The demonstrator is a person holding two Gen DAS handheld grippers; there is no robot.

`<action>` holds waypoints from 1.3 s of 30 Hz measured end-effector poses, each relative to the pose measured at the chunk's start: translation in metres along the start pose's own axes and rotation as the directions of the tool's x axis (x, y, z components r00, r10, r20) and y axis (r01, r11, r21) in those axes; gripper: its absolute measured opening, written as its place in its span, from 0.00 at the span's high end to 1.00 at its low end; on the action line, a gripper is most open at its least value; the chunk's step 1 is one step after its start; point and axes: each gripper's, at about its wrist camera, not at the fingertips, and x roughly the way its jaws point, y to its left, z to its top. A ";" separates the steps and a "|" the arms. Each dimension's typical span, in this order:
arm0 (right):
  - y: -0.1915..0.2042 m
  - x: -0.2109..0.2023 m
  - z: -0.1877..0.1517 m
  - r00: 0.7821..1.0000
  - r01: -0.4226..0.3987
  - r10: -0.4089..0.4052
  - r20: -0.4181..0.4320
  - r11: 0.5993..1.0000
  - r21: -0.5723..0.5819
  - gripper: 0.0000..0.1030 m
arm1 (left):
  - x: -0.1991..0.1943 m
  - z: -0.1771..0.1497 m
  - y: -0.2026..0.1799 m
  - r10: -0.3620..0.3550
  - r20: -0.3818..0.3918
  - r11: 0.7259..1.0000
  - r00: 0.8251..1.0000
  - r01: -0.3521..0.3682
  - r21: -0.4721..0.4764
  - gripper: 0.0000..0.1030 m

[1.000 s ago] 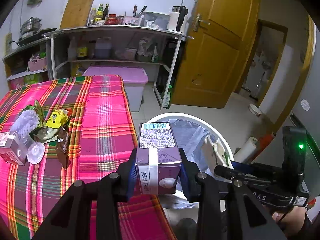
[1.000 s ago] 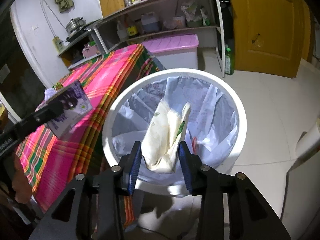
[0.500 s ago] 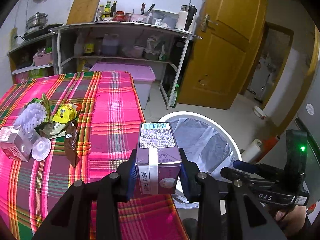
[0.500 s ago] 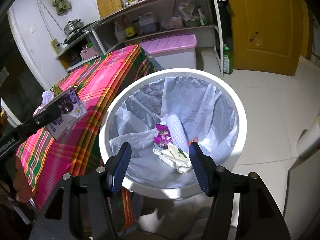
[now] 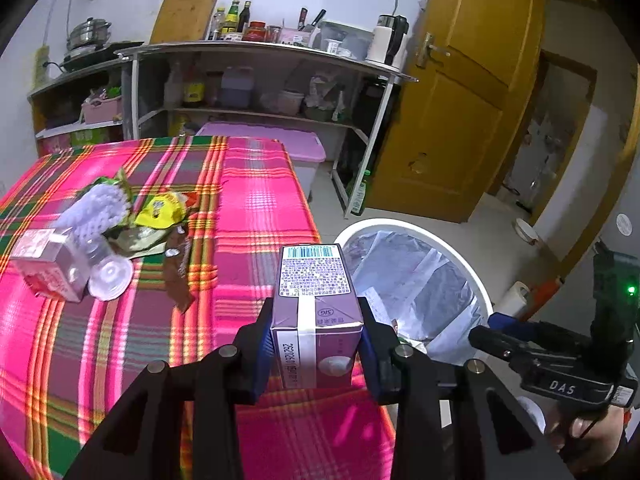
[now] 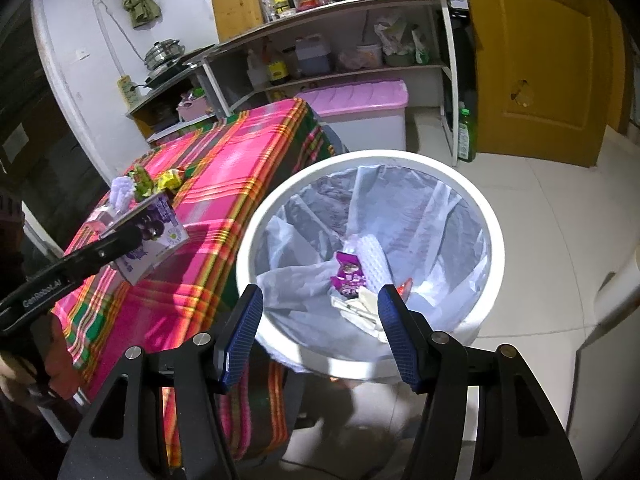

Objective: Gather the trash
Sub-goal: 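Carry the milk carton over the bin with the left tool and release it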

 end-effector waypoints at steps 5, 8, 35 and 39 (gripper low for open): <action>0.013 -0.008 0.000 1.000 -0.004 0.004 0.012 1.000 -0.021 0.41 | -0.013 -0.004 0.010 0.014 0.014 1.000 1.000 -0.013 -0.014 0.64; 0.017 -0.010 -0.001 1.000 -0.005 0.005 0.016 1.000 -0.025 0.41 | -0.020 -0.005 0.013 0.014 0.023 1.000 1.000 -0.014 -0.017 0.64; -0.029 -0.017 -0.010 0.999 0.030 -0.032 0.025 0.997 0.066 0.41 | 0.035 0.006 -0.048 -0.109 -0.082 0.989 0.991 0.116 0.088 0.64; -0.041 -0.014 -0.009 0.999 0.036 -0.038 0.024 0.995 0.089 0.41 | 0.051 0.006 -0.054 -0.115 -0.109 0.987 0.987 0.126 0.096 0.64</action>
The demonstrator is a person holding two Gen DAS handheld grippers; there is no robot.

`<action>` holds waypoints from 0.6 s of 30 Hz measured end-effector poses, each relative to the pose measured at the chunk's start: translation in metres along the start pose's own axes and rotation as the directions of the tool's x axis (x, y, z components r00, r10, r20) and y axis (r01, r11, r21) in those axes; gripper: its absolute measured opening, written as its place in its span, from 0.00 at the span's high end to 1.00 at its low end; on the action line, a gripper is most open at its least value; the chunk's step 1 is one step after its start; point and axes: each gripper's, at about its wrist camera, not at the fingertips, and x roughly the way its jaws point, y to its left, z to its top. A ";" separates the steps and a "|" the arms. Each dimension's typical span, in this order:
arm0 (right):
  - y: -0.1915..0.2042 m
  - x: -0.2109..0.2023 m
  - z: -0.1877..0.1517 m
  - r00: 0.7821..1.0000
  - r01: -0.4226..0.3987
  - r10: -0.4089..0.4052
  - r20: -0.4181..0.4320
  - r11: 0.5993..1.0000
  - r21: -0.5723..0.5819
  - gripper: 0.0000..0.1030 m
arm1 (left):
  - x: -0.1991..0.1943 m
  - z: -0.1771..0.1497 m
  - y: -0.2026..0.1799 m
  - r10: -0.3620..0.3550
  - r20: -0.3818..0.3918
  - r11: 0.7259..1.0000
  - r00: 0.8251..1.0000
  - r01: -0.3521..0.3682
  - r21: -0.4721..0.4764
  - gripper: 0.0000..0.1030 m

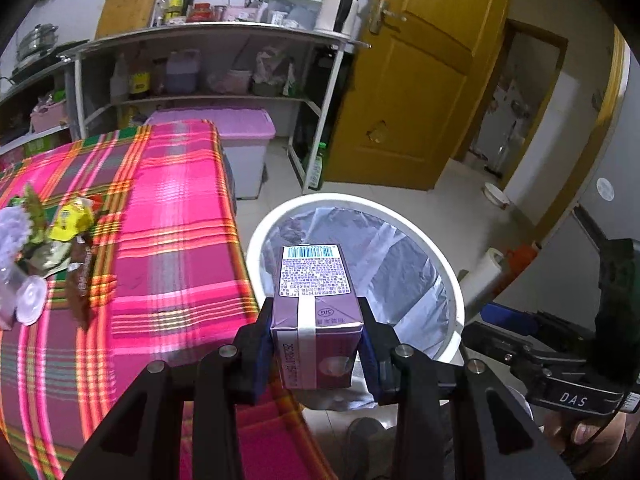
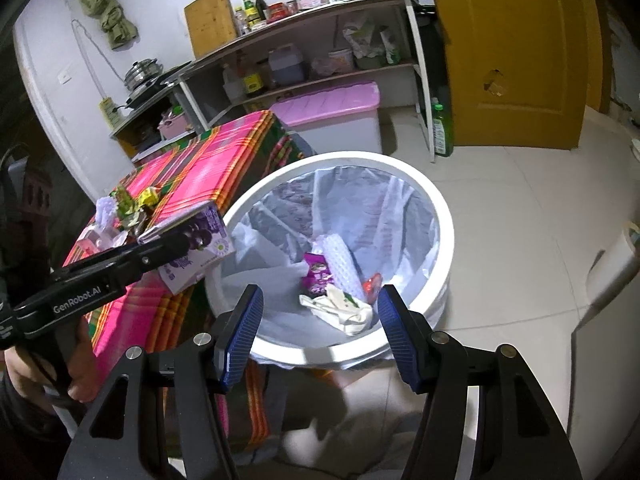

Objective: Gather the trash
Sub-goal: 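Carry the milk carton over the bin with the left tool and release it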

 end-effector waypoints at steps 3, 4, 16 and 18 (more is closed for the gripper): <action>-0.007 0.004 0.002 1.000 0.005 -0.005 -0.003 1.000 0.014 0.41 | 0.012 0.001 -0.002 -0.007 -0.017 1.000 1.000 0.007 0.006 0.64; -0.009 0.005 0.002 1.000 0.006 -0.006 -0.004 1.000 0.018 0.41 | 0.016 0.001 -0.004 -0.010 -0.022 1.000 1.000 0.010 0.008 0.64; -0.018 0.013 0.004 1.000 0.008 -0.007 -0.011 0.999 0.042 0.41 | 0.030 0.006 -0.006 -0.037 -0.049 0.999 0.998 0.038 0.005 0.63; -0.018 0.013 0.004 1.000 0.008 -0.008 -0.010 0.999 0.039 0.41 | 0.027 0.006 -0.005 -0.037 -0.041 0.999 0.998 0.038 0.002 0.63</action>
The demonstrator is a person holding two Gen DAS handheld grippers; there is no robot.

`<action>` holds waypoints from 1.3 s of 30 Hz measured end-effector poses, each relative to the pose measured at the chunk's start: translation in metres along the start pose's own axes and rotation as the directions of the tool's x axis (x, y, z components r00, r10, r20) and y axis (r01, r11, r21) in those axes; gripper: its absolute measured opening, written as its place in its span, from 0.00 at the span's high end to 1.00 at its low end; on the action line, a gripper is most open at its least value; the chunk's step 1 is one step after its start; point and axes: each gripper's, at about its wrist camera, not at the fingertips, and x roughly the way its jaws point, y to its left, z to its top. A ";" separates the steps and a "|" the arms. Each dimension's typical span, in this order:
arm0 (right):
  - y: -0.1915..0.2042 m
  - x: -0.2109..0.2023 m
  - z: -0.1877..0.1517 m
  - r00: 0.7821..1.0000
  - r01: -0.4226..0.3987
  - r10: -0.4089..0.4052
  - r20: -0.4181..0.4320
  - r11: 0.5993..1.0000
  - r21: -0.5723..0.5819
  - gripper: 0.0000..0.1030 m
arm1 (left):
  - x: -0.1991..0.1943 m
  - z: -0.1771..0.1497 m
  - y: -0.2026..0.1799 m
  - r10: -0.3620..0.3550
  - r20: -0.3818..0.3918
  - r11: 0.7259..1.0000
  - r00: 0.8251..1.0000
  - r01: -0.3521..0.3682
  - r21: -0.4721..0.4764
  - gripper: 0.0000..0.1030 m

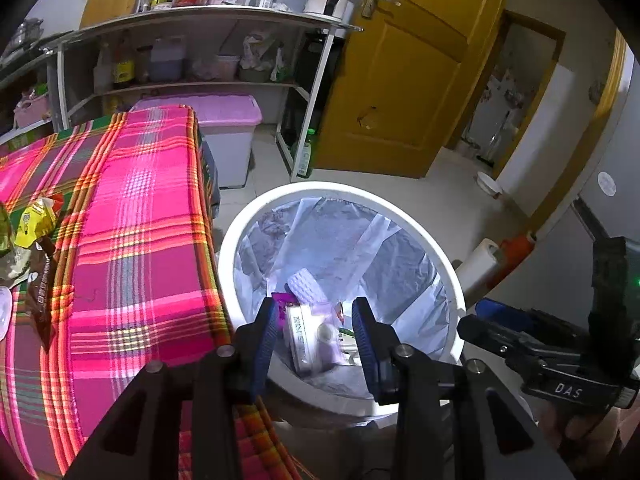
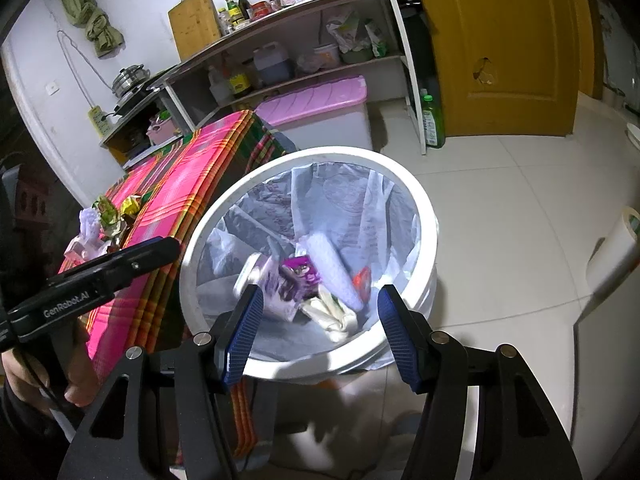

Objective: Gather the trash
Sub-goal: 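Carry the milk carton over the bin with the left tool and release it, then move both open tools back toward the remaining items on the table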

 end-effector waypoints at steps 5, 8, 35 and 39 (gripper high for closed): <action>0.006 -0.004 0.000 1.000 -0.004 0.004 0.010 1.000 -0.014 0.41 | -0.013 -0.001 0.003 0.001 0.025 1.000 1.000 -0.001 -0.014 0.63; 0.014 -0.009 -0.001 1.000 -0.010 0.010 0.015 1.000 -0.027 0.41 | -0.023 -0.004 0.007 0.006 0.040 1.000 0.999 -0.006 -0.020 0.63; 0.121 -0.027 -0.013 0.991 -0.134 0.136 -0.008 0.968 -0.213 0.42 | -0.134 -0.057 0.065 0.158 0.160 0.980 0.974 -0.134 -0.147 0.63; 0.135 -0.022 -0.012 0.988 -0.153 0.153 -0.019 0.961 -0.231 0.42 | -0.145 -0.060 0.078 0.190 0.170 0.971 0.967 -0.159 -0.179 0.63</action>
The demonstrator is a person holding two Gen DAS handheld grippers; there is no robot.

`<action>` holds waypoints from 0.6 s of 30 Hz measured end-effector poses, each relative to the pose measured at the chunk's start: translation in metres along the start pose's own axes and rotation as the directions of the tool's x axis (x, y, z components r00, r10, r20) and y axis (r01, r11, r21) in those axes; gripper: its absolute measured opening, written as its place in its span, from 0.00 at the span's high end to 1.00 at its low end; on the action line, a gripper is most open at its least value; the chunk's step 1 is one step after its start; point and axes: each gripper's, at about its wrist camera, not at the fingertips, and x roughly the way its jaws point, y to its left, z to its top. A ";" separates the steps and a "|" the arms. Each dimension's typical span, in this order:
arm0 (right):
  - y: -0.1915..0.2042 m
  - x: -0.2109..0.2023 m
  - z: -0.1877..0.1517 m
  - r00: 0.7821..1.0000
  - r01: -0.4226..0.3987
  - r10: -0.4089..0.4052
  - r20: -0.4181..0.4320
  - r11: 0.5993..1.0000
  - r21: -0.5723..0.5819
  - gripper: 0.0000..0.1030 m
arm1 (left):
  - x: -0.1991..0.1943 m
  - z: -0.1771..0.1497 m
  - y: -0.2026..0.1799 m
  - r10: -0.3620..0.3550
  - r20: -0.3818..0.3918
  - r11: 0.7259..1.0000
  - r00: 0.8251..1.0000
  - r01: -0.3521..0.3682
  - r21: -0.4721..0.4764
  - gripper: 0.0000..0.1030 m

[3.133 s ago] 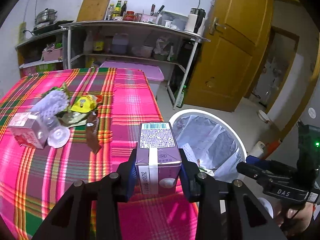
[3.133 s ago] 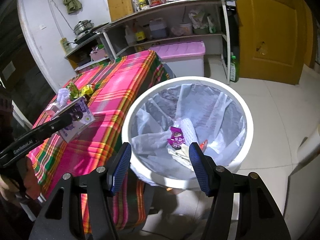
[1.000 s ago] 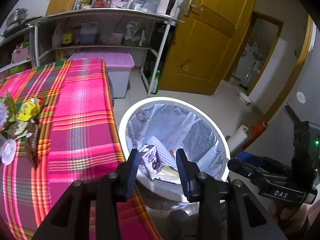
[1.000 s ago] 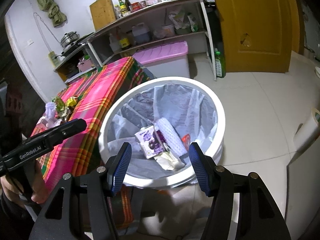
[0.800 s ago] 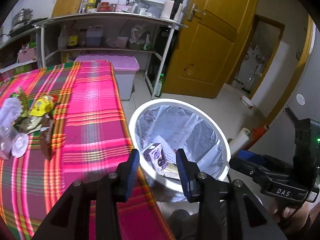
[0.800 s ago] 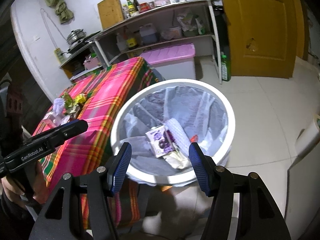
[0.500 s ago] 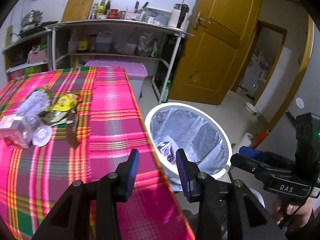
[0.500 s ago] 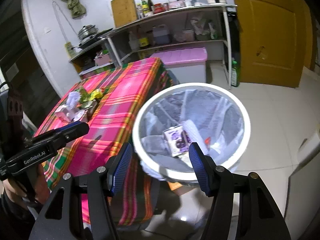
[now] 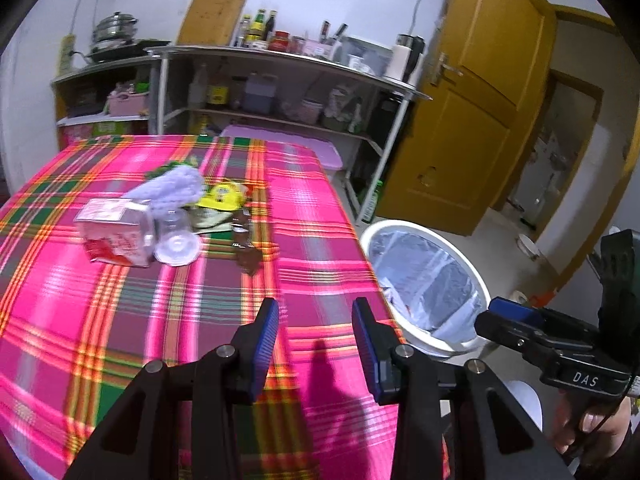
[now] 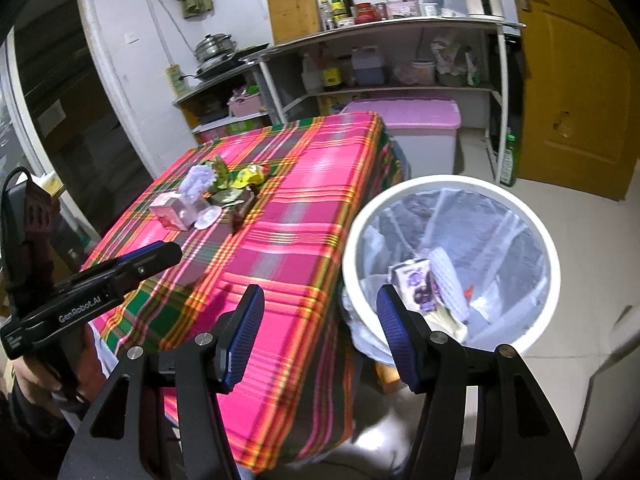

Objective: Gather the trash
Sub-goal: 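Move both open tools back toward the remaining items on the table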

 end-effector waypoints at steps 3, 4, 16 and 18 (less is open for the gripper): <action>0.007 0.006 0.004 1.000 -0.012 0.012 -0.004 1.000 -0.016 0.42 | -0.004 0.001 0.012 0.026 0.010 0.999 1.000 -0.026 -0.021 0.63; 0.010 0.009 0.006 1.000 -0.017 0.017 -0.007 1.000 -0.022 0.43 | -0.005 0.001 0.015 0.034 0.012 0.999 0.999 -0.034 -0.027 0.63; 0.043 0.050 0.026 0.997 -0.068 0.064 -0.049 0.994 -0.084 0.45 | -0.011 0.011 0.071 0.149 0.037 0.984 0.988 -0.145 -0.108 0.56; 0.049 0.059 0.031 0.996 -0.075 0.069 -0.059 0.992 -0.097 0.45 | -0.012 0.013 0.082 0.169 0.041 0.979 0.985 -0.163 -0.120 0.54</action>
